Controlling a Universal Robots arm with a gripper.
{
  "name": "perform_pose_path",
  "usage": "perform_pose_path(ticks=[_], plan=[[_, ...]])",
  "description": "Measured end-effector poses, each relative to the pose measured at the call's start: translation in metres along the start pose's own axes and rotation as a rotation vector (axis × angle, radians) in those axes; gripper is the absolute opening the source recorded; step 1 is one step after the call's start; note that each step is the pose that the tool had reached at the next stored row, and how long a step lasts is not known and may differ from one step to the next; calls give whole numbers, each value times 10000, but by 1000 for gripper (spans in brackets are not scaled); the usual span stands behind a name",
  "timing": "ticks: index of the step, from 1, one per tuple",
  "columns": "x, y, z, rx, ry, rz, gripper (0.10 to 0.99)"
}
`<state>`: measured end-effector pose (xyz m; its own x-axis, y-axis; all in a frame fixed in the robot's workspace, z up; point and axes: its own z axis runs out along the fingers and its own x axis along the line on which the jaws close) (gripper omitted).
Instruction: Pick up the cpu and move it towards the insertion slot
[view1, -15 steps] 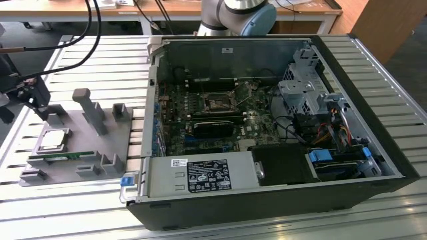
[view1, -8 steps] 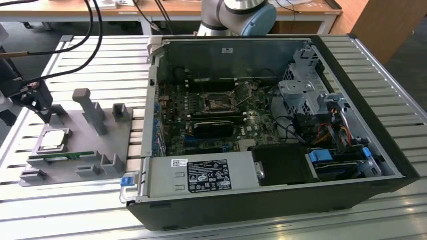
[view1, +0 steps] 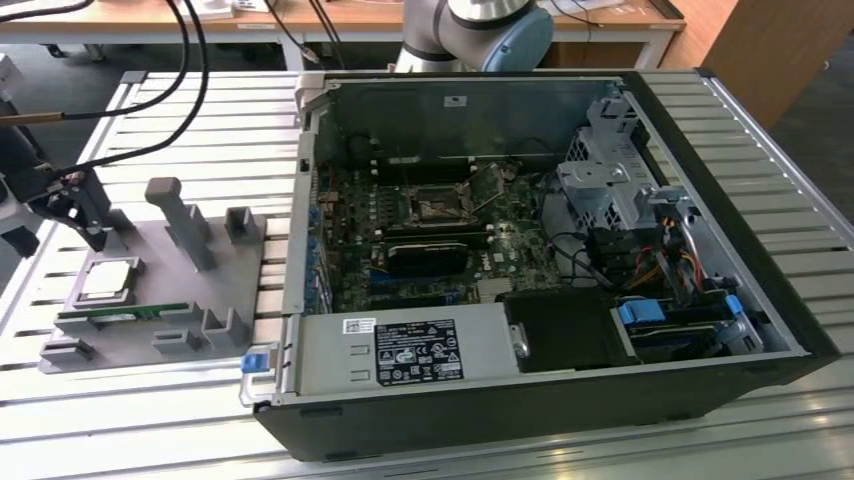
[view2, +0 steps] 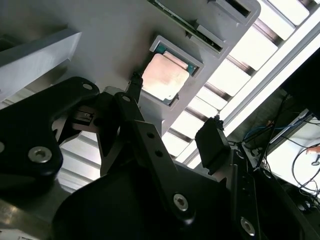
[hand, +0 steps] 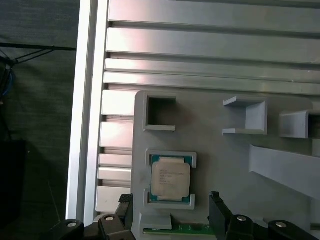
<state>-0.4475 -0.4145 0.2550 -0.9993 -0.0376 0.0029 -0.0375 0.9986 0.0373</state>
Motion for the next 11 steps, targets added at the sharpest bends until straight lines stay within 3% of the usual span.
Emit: perform_pose_path(ticks=[11], plan=[[0, -4, 106, 0, -1, 1, 706]])
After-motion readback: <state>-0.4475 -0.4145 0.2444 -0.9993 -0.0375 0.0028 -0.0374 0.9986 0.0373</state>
